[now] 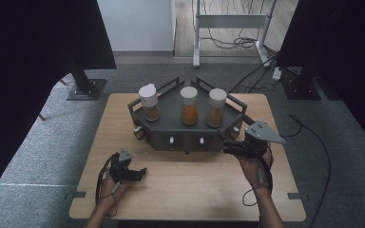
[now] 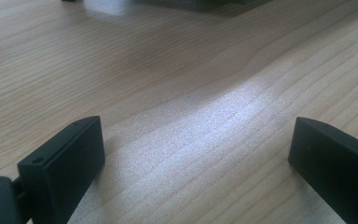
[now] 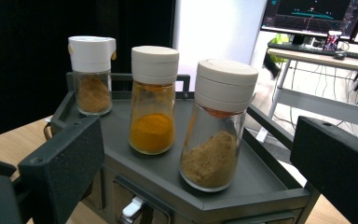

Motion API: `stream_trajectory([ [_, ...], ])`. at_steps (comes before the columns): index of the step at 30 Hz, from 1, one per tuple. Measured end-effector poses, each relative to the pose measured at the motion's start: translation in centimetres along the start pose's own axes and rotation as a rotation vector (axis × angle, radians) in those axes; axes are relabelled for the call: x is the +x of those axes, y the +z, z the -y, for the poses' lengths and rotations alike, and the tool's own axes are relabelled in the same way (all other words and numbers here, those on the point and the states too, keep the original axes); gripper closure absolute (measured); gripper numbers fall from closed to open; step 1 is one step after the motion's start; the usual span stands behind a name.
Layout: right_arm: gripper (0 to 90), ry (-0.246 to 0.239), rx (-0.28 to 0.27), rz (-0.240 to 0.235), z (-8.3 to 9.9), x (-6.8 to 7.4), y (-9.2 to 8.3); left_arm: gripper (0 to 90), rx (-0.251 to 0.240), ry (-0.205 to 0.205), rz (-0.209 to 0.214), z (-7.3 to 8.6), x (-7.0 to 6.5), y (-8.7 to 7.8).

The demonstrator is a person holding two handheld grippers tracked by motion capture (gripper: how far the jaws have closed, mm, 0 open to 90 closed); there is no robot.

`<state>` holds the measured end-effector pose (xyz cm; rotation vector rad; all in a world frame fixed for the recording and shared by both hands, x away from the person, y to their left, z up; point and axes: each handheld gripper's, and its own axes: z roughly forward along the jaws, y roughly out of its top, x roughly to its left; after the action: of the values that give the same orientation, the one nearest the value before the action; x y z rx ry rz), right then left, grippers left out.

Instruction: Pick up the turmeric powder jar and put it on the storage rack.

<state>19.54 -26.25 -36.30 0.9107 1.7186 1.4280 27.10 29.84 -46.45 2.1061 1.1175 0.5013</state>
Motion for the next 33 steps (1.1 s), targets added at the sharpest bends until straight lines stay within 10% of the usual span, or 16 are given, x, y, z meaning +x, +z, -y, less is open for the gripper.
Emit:
stream_trajectory([
  [33, 7.6, -0.037, 0.11, -0.084, 2.2, 1.6, -1.8, 3.3, -0.002, -0.001, 0.0, 0.0, 0.0, 0.0],
])
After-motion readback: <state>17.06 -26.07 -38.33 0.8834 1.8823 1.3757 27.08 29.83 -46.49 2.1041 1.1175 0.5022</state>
